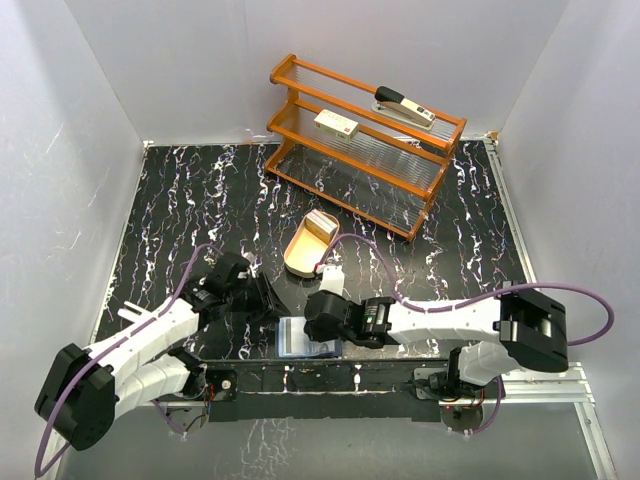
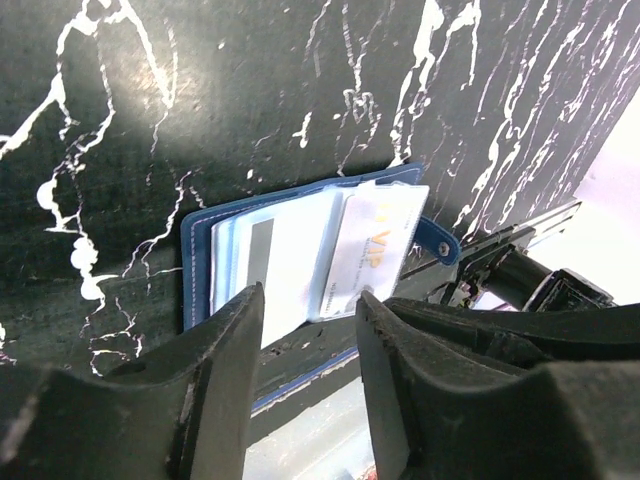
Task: Put the credit cards into the card holder
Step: Turn over the card slot in the card holder.
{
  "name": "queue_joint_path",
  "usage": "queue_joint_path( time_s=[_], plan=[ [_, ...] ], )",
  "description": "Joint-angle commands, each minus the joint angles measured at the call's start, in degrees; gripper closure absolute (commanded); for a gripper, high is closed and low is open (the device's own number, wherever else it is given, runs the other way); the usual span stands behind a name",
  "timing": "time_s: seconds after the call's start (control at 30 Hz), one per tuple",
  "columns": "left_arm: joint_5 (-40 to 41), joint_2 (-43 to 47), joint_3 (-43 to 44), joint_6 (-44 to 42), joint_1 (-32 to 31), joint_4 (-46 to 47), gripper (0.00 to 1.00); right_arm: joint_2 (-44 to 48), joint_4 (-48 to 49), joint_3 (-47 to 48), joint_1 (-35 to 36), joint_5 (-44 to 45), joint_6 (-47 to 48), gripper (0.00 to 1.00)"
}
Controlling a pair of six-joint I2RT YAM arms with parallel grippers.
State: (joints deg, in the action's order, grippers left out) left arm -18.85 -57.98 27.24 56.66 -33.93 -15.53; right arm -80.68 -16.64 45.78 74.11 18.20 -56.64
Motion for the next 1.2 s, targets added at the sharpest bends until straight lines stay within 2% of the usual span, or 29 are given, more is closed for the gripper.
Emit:
queue_joint_path(
  time_s=[0.0,0.23,0.6,0.93,1.17],
  plan=[
    [-3.01,2.48,-3.15,3.43,-0.13,1.56,0.58,-3.59,2.46,2.64,-0.10,-0.10,-0.93,0.87],
    [-3.95,5.37,-6.25,5.60,-0.09,3.43,0.51,-8.59,1.88,3.58,-0.10,-0.83,-1.43,0.91],
    [-4.81,4.20,-7.64,5.29,-0.08,5.98,0.43,-11.80,0.99,3.01,-0.10,-1.22,-2.02,0.99],
    [-2.99,3.80,-6.92,4.07,-0.12,4.09,0.42,-8.52,-2.12,6.04,-0.10,0.06,-0.97,0.95],
    [-2.95,4.07,-7.45,4.71,-0.14,4.23,0.42,-7.54,-0.61,6.17,-0.10,-0.91,-1.06,0.93]
  ],
)
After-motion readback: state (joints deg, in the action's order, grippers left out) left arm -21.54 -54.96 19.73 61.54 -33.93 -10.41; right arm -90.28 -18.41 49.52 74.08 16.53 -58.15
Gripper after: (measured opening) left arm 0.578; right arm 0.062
